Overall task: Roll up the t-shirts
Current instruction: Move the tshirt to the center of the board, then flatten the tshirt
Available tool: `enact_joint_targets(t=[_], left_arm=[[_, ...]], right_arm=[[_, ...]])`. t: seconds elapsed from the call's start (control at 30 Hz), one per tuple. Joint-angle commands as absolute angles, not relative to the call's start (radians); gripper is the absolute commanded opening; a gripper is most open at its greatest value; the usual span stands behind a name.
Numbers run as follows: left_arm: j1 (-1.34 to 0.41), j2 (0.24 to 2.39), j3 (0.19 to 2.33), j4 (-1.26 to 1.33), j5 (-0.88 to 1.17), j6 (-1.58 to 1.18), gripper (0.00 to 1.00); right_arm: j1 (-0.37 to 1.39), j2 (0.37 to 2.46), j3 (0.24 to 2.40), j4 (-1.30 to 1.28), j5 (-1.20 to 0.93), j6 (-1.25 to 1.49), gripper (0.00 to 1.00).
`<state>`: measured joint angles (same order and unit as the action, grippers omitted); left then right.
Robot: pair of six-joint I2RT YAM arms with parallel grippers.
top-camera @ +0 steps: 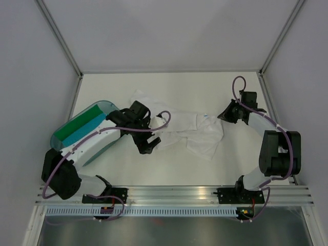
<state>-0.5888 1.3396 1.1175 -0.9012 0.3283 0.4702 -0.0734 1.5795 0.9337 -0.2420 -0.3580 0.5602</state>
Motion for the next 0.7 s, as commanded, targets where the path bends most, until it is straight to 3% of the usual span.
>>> enact_joint_targets(t=[0.0,0.17,0.5,0.53,0.63,0.67], left_arm=[[-0.647,1.411,1.062,-0.873,0.181,0.517,0.96],[-0.690,1.508,1.033,-0.637,0.146,0.483,0.98],[-0.727,1.687,1.038,-0.436,0.111,0.404,0.94],[-0.727,1.725,1.045,-0.428,0.094,0.399,0.91],[-0.727,1.758,1.071,-0.425,0.057,0.391,0.65],[-0.727,1.758,1.065,-0.423,0.046,0.391,0.46]], right_arm=[[-0.069,1.549,0.933,-0.170,-0.364,0.539,0.00],[-0.068,1.568,0.908,-0.169,-0.359,0.528,0.00],[-0.068,1.531,0.865,-0.179,-0.331,0.512,0.00],[-0.067,1.528,0.870,-0.184,-0.330,0.512,0.00],[-0.068,1.508,0.896,-0.218,-0.336,0.512,0.00],[-0.067,1.484,0.903,-0.227,-0.336,0.514,0.00]])
